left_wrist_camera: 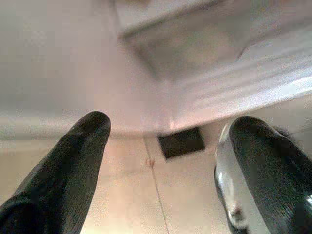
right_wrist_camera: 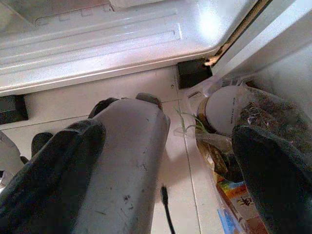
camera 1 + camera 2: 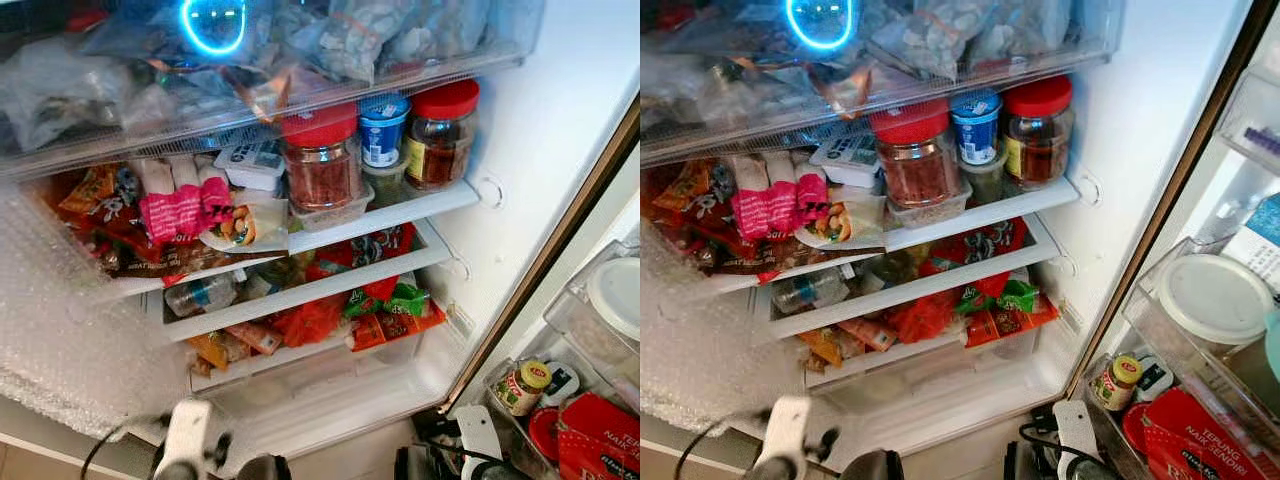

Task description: Restocking fridge

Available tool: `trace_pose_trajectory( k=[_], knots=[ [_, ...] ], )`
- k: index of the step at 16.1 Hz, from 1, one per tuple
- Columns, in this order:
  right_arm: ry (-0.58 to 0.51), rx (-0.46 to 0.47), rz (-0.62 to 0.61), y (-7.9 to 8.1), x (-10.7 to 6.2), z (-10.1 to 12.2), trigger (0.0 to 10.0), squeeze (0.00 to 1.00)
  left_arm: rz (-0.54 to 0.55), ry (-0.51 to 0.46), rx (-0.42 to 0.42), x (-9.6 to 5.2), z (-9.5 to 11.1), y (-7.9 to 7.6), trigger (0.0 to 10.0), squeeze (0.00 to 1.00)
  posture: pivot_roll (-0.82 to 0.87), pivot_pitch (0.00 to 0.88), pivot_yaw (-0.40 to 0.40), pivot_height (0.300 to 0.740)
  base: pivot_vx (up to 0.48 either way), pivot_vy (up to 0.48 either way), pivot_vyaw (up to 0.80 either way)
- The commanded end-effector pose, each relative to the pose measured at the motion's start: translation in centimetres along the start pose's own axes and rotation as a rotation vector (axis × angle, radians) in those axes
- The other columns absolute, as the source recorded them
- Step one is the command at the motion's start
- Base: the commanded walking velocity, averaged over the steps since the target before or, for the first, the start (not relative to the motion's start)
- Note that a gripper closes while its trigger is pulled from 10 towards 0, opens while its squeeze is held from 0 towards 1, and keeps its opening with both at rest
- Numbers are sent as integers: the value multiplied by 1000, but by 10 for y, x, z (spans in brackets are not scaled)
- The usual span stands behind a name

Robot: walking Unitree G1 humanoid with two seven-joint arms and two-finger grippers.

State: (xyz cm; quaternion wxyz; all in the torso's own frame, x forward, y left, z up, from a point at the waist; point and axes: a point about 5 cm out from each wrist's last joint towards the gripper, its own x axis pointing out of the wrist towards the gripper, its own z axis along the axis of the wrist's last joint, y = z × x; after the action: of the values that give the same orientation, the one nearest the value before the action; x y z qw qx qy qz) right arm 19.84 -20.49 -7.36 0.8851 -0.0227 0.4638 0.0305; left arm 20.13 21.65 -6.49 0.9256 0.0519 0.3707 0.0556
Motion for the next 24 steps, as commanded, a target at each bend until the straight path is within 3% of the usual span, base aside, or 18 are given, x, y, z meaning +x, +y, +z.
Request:
trace_pose_trajectory(
  k=[1, 4, 11, 24],
  knots=[
    [66, -1, 9, 3, -2, -18, 10000, 0, 32, 73, -62, -4, -16, 3, 10000, 0, -126, 8, 62, 634, 0, 0, 0],
    [66, -6, 7, 1, -2, -18, 10000, 0, 39, 110, -128, -6, -24, 2, 10000, 0, -113, 3, 49, 634, 0, 0, 0],
    [71, -9, 8, 1, -2, -19, 10000, 0, 42, 198, -138, -13, -44, 6, 10000, 0, -117, 26, 42, 634, -324, 0, 0],
    [69, -21, 4, -3, -3, -18, 10000, 0, 66, 225, -181, -11, -42, 4, 10000, 0, -115, 56, 24, 634, -304, 0, 0]
  ],
)
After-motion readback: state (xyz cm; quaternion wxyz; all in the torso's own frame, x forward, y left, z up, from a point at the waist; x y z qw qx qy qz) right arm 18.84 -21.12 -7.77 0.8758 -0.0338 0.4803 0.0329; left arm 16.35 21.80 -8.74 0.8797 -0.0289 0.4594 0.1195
